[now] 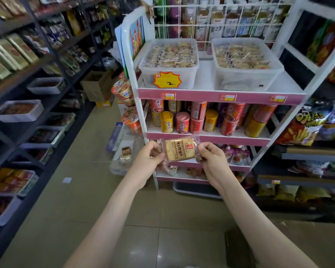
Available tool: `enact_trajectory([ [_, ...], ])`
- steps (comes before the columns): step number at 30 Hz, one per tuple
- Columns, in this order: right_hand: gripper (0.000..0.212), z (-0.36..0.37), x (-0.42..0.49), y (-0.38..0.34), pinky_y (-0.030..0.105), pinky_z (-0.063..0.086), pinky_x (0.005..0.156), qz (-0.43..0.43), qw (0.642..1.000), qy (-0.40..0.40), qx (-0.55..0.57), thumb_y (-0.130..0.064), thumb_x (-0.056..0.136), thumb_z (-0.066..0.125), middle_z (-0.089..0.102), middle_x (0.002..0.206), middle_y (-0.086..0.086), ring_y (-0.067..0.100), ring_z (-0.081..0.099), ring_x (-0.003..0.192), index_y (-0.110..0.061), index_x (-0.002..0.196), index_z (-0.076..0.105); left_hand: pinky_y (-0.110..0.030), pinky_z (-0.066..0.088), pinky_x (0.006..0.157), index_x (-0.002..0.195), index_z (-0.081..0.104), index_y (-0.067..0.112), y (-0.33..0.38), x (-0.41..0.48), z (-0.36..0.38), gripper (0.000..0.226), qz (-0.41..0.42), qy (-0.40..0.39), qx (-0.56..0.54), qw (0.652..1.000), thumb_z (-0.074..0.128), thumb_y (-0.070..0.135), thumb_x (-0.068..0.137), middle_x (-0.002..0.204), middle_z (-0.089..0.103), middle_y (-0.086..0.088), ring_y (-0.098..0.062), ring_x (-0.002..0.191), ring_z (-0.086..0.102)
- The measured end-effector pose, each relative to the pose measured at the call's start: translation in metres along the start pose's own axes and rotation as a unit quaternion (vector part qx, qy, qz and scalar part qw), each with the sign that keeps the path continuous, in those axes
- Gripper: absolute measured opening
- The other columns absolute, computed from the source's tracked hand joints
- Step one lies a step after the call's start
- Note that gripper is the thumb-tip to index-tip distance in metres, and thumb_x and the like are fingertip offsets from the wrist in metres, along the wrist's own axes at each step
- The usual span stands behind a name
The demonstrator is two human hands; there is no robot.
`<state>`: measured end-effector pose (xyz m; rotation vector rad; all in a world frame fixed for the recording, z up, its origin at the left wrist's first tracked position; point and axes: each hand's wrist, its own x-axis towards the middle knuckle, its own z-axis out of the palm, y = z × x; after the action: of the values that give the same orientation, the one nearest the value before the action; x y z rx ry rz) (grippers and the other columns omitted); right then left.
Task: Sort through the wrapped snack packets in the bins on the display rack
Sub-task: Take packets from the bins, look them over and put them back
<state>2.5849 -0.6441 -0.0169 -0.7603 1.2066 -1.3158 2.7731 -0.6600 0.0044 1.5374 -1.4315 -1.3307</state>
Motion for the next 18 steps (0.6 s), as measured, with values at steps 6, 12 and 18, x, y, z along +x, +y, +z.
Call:
enact_trajectory([
  [6, 0.017, 0.022, -0.011, -0.011, 0.026, 0.041, 0.066, -0.127, 0.971, 0.036, -0.198, -0.012, 0.098, 0.050, 0.056, 0.073, 0.004, 0.009, 0.046, 0.064, -0.013, 0.081, 0.057, -0.029, 0.050, 0.092, 0.119, 0.053, 0.025, 0.014, -0.011, 0.012, 0.028, 0.025, 0.014, -0.014, 0.999, 0.062, 0.030, 0.093, 0.107, 0.060, 0.013, -0.006, 0.101, 0.060],
  [12, 0.012, 0.043, -0.033, -0.007, 0.037, 0.052, 0.080, -0.223, 0.949, -0.084, -0.206, -0.003, 0.093, 0.048, 0.064, 0.097, 0.008, 0.027, 0.060, 0.094, -0.009, 0.094, 0.059, -0.045, 0.046, 0.103, 0.126, 0.055, 0.026, 0.012, -0.014, 0.023, 0.059, 0.061, -0.083, -0.213, 0.972, 0.079, 0.043, 0.074, 0.123, 0.064, -0.002, -0.019, 0.117, 0.061],
  [18, 0.037, 0.038, -0.039, -0.017, 0.019, 0.050, 0.076, -0.227, 0.959, -0.046, -0.162, 0.011, 0.091, 0.046, 0.057, 0.103, 0.003, 0.001, 0.057, 0.092, -0.015, 0.117, 0.051, -0.046, 0.053, 0.095, 0.113, 0.058, 0.017, 0.005, -0.009, 0.013, 0.029, 0.044, -0.088, -0.248, 0.964, 0.065, 0.004, 0.088, 0.112, 0.068, -0.009, -0.026, 0.108, 0.065],
])
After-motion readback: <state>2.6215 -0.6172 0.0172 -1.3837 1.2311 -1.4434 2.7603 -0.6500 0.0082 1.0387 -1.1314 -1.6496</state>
